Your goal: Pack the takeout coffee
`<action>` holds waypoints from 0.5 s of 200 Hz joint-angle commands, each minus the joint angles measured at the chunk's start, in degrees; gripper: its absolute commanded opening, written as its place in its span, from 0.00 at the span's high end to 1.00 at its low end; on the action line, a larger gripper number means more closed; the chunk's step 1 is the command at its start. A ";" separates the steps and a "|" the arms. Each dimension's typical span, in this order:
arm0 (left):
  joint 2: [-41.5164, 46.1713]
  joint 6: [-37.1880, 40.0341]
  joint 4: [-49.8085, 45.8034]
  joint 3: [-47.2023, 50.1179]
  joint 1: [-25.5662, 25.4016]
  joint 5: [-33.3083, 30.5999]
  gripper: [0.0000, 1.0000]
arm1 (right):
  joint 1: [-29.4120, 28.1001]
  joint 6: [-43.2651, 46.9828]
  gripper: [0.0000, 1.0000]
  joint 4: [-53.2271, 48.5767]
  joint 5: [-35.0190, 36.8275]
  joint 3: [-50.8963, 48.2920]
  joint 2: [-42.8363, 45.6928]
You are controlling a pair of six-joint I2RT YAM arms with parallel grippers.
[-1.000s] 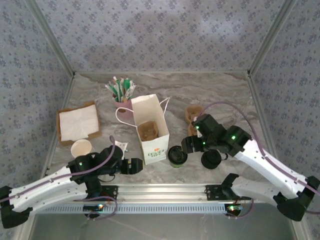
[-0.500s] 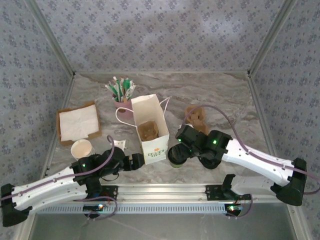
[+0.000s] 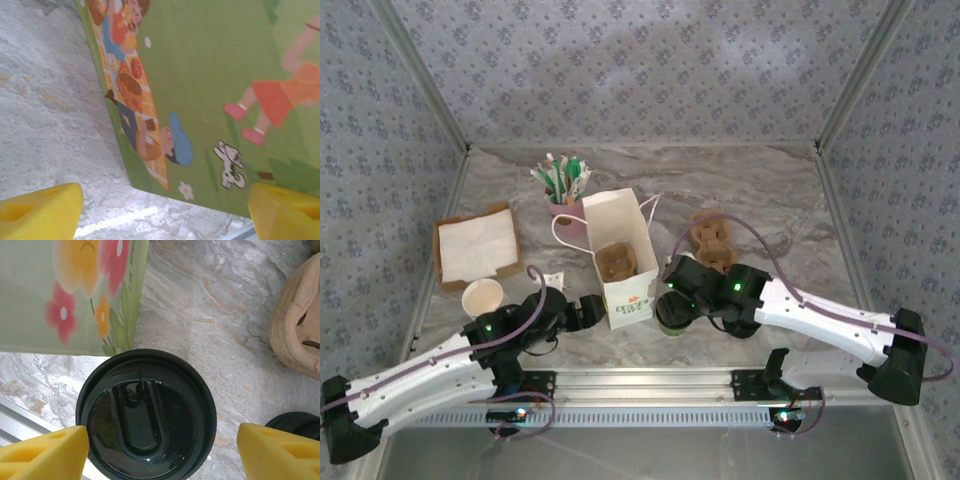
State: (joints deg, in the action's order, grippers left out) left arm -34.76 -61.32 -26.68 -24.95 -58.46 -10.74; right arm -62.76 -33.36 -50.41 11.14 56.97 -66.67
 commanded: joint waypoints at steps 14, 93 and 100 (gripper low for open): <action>-2.33 2.77 3.38 0.03 2.69 3.48 0.14 | -1.21 2.24 0.20 0.29 0.55 0.16 -1.67; -1.14 2.44 2.03 0.41 2.99 3.56 0.14 | -1.72 3.73 0.16 1.58 -0.13 1.04 -5.81; -0.78 2.44 1.70 0.43 3.00 3.43 0.14 | -1.75 3.66 0.16 1.71 -0.06 1.04 -6.00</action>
State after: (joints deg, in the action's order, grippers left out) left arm -37.12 -59.44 -24.67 -24.77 -55.86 -7.46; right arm -64.03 -30.76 -47.88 10.76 57.34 -71.29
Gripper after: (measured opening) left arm 0.855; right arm 0.835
